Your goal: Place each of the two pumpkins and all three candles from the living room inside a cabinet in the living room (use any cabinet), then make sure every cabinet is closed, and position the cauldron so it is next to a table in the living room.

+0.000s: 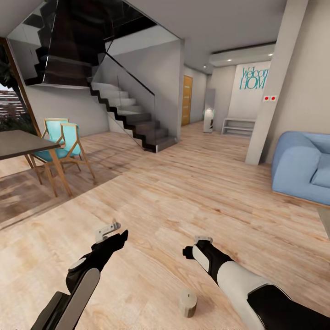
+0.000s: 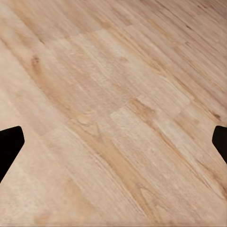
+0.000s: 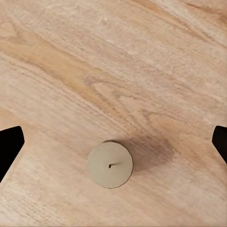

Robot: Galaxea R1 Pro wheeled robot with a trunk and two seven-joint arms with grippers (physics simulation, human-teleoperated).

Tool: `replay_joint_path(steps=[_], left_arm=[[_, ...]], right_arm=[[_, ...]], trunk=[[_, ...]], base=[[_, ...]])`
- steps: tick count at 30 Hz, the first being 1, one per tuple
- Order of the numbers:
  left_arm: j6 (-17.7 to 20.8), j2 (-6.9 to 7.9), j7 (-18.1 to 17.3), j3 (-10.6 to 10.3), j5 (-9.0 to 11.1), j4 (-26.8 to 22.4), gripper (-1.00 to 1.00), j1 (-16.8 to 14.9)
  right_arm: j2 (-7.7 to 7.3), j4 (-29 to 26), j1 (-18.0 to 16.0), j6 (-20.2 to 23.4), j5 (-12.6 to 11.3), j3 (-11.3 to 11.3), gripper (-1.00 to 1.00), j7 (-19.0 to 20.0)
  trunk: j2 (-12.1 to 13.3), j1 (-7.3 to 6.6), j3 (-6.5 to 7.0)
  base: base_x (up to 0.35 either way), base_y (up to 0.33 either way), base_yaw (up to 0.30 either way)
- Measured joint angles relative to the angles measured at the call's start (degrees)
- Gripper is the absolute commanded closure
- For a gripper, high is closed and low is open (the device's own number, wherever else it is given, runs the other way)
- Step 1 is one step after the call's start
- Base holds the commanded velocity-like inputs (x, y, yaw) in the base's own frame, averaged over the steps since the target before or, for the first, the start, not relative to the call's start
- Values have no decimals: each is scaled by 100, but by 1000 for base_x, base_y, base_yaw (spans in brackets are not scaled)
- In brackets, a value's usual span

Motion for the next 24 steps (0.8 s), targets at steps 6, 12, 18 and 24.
replay_joint_path(steps=[6,12,18,24], left_arm=[[-7,-12,23,0,-1,1,-100,0],[-7,-12,27,3,-3,1,-100,0],[-7,-9,31,15,-8,4,-100,0],[-15,-9,30,17,-8,9,-100,0]], right_arm=[[0,0,0,-6,0,7,-100,2],[0,-6,0,-4,0,3,-100,4],[0,-9,0,0,0,4,-100,2],[0,-9,0,0,0,0,-100,4]], trunk=[[-241,132,-108],[-481,264,-215],[-645,357,-331],[-653,373,-464]], base=[[0,0,0],[0,0,0],[0,0,0],[0,0,0]])
